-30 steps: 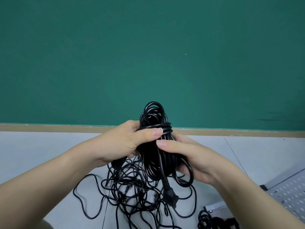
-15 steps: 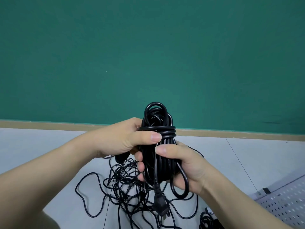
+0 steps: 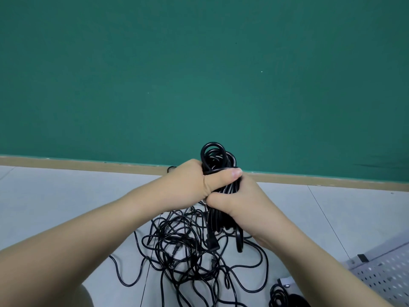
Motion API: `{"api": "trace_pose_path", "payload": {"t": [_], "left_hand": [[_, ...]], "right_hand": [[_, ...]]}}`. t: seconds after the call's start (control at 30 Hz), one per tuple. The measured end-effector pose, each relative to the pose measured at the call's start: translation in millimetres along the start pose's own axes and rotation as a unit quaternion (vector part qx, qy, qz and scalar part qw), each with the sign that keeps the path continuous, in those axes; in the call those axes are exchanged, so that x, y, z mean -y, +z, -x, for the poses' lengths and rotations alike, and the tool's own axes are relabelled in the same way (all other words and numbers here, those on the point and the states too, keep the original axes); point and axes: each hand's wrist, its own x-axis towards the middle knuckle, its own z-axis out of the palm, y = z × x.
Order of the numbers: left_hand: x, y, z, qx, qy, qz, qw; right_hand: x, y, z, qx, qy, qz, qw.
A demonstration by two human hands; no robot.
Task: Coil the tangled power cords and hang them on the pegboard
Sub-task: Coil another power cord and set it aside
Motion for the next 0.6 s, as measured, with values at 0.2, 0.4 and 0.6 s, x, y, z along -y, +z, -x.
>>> {"api": "trace_pose_path", "payload": {"t": [0.2,0.4,0.6], "left_hand": [[-5.7,8.0,-2.5,0.019,-0.075,-0.059,0.995],[-18.1,-5.2,9.2,0.065,-0.073,-0.053,0.994],[-16.6,-15.8,20.5,0.132,-0.037,0.156,0.978]], "right_hand": [[-7.5,-5.1,0.0,-0.006,0.026,0.015,1.0],[-0.3,-29.2,2.6,-0.051,0.0,0.033,0.998],[9.9,-45.6,13.5,0.007,0.065,-0.199,0.978]]}}
